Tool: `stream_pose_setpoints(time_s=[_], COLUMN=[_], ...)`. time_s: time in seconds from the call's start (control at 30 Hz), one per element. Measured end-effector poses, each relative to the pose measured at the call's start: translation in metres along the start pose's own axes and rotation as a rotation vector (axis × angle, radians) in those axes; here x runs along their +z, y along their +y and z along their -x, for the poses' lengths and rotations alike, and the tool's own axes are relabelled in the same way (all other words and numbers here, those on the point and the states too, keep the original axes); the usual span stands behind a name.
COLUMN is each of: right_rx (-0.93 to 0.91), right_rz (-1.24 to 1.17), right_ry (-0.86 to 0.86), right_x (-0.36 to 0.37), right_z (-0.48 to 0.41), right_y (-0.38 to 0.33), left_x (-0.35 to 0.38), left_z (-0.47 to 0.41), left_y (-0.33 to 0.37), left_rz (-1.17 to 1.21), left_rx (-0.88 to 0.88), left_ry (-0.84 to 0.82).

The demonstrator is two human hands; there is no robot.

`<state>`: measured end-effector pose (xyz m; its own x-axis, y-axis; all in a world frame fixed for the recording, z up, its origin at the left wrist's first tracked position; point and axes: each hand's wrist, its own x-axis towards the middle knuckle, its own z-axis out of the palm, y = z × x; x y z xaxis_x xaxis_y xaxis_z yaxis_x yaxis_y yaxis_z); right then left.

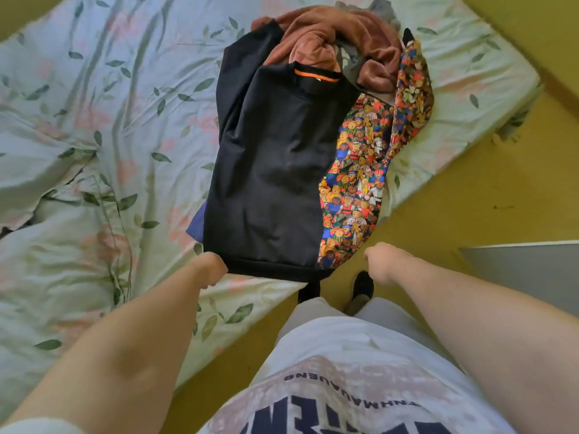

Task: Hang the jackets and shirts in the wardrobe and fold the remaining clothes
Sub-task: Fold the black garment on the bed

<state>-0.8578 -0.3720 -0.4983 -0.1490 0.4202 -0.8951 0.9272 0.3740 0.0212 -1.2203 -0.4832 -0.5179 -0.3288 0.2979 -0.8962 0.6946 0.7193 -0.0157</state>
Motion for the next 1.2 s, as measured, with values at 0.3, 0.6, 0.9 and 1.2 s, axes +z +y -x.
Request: stream_pose_setpoints(time_s=[0.3, 0.6, 0.9, 1.2], right_rx=[0.03, 0.024, 0.023, 0.054], right_rz=[-0.059, -0.139, -0.771, -1.342], right_ry=[0.073, 0.05, -0.003, -0.035], right_x=[-0.047, -0.112, -0.188, -0.216], right_z=[-0.005, -0.077, -0.206, -0.307], right_y=[0.06, 0.176, 0.305, 0.387], left_x=[-0.026, -0.033, -0.03, -0.032], left_z=[0.015, 0.006, -0.058, -0.176], left_y=[0.133, 0.335, 0.555, 0.667], left_rz=[-0.318, -0.233, -0.055, 0.386], left_rx=[0.198, 0.27, 0.271, 0.099], left_ry=[0.057, 0.064, 0.107, 0.19])
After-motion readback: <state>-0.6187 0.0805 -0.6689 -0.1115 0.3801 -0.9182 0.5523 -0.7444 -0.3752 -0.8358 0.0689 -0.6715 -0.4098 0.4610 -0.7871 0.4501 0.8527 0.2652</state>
